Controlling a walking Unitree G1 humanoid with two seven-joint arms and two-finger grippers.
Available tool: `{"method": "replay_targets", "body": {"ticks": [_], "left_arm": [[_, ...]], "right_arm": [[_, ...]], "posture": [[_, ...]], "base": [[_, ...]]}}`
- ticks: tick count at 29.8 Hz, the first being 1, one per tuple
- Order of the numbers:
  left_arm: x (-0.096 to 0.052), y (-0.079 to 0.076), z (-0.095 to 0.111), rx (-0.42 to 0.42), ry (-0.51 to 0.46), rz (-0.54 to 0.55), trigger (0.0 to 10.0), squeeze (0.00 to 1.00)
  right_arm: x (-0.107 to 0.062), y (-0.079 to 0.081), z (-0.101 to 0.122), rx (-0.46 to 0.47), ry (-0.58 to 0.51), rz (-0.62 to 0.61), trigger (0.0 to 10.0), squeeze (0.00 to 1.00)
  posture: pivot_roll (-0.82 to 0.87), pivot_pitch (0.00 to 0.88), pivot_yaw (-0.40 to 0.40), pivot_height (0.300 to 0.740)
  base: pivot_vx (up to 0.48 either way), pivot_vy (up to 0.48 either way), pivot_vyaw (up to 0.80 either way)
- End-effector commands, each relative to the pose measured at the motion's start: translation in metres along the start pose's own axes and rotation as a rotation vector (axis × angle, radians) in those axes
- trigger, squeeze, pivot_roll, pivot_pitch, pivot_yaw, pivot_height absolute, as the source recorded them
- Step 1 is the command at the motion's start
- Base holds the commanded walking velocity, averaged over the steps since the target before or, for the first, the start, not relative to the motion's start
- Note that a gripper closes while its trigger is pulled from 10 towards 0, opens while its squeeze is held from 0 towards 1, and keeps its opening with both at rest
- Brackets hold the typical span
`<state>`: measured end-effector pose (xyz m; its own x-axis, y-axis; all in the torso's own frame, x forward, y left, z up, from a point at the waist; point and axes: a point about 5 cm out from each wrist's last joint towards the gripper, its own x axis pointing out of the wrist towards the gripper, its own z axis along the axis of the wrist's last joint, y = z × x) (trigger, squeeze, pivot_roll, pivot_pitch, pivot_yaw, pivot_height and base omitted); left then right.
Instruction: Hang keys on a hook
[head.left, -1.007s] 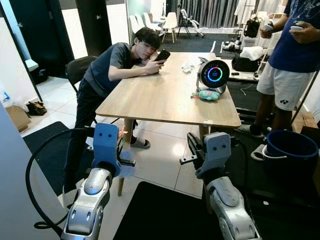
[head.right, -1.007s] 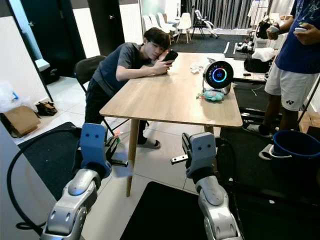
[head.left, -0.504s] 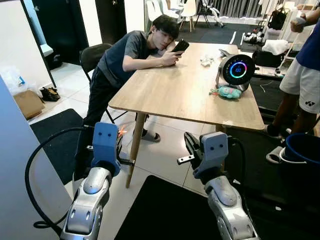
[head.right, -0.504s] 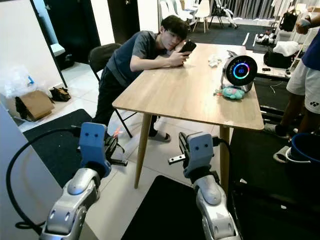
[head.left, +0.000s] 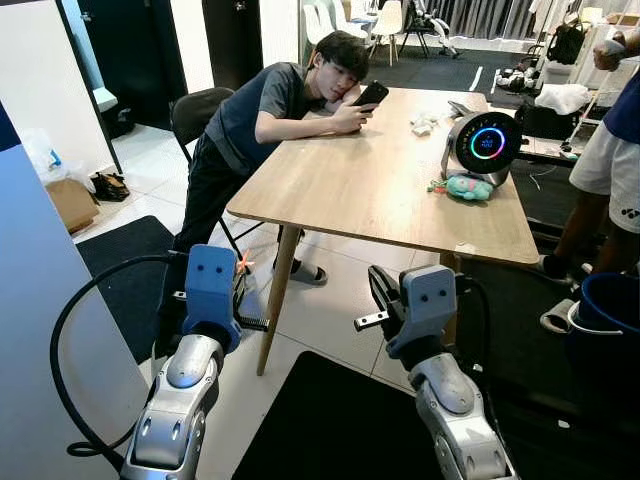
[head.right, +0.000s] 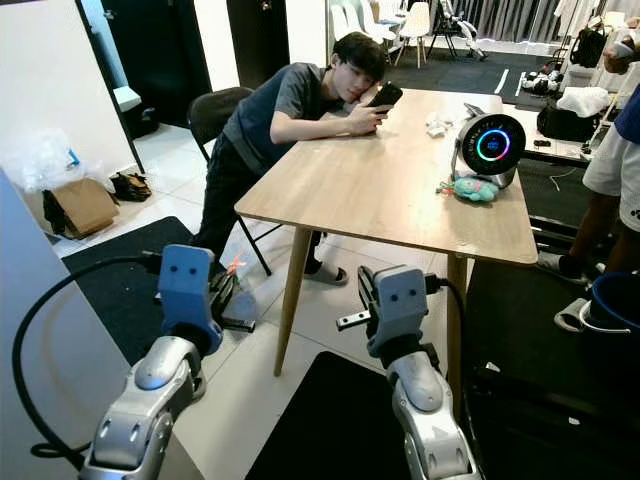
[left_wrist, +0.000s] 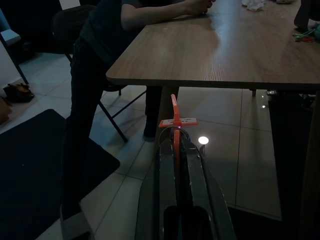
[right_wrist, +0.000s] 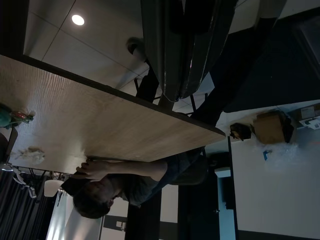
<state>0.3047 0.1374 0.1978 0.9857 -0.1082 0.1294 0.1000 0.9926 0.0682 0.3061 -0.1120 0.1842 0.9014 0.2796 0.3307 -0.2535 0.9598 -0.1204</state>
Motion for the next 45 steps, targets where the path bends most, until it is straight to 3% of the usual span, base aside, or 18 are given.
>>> {"method": "replay_targets", "body": {"ticks": [1, 38, 45], "left_arm": [[-0.0021, -0.0013, -0.0020, 0.013, 0.006, -0.005, 10.0, 0.00], [-0.0016, 0.0016, -0.0015, -0.003, 0.009, 0.016, 10.0, 0.00], [-0.0009, 0.0013, -0.0012, -0.004, 0.010, 0.016, 10.0, 0.00]], "right_arm": [[-0.0037, 0.0010, -0.0039, 0.003, 0.016, 0.001, 10.0, 0.00], [-0.0027, 0.0032, -0.0050, 0.011, 0.019, 0.005, 10.0, 0.00], [-0.0021, 0.0027, -0.0050, 0.010, 0.018, 0.003, 10.0, 0.00]], "posture": [[0.06, 0.113, 0.040, 0.740], [0.07, 0.116, 0.039, 0.740], [0.07, 0.114, 0.040, 0.740]], "base": [[0.000, 0.000, 0.00], [0.000, 0.000, 0.00], [0.000, 0.474, 0.00]]}}
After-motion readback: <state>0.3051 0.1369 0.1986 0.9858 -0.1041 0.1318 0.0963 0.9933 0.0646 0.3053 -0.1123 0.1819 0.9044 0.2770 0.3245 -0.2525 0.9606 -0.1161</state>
